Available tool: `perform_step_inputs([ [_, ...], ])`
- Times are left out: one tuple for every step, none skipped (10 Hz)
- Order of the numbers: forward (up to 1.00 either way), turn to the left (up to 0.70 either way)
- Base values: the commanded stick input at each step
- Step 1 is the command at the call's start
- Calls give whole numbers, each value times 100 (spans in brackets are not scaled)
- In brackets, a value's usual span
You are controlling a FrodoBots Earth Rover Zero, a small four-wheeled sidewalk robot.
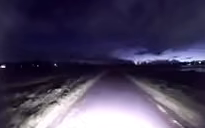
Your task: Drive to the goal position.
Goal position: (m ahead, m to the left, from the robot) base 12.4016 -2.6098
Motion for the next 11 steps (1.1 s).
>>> perform_step_inputs([
  [70, 0],
  [70, 0],
  [70, 0],
  [70, 0],
  [70, 0],
  [70, 0],
  [70, 0],
  [70, 0],
  [70, 0],
  [70, 0],
  [70, 0],
])
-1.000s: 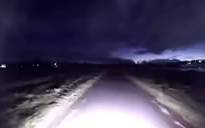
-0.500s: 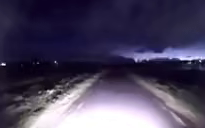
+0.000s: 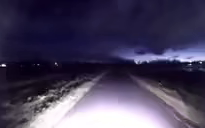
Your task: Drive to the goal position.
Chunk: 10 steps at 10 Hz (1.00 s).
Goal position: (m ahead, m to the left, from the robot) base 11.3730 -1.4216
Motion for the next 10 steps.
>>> perform_step_inputs([
  [70, 0],
  [70, 0],
  [70, -35],
  [70, -35],
  [70, -35],
  [70, -35],
  [70, -28],
  [70, -13],
  [70, 0],
  [70, 0],
])
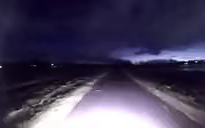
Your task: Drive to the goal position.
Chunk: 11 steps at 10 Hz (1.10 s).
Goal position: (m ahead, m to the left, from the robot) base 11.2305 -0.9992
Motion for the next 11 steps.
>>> perform_step_inputs([
  [70, 0],
  [70, 0],
  [70, 0],
  [70, 0],
  [70, 0],
  [70, 0],
  [70, 0],
  [70, 0],
  [70, 0],
  [70, 0],
  [70, 0],
])
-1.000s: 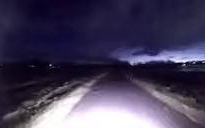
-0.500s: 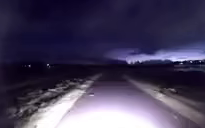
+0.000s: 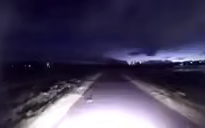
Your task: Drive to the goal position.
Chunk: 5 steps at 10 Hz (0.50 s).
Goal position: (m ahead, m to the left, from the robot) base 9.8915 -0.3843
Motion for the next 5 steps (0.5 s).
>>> perform_step_inputs([
  [70, 0],
  [70, 0],
  [70, 0],
  [70, 0],
  [70, 0],
])
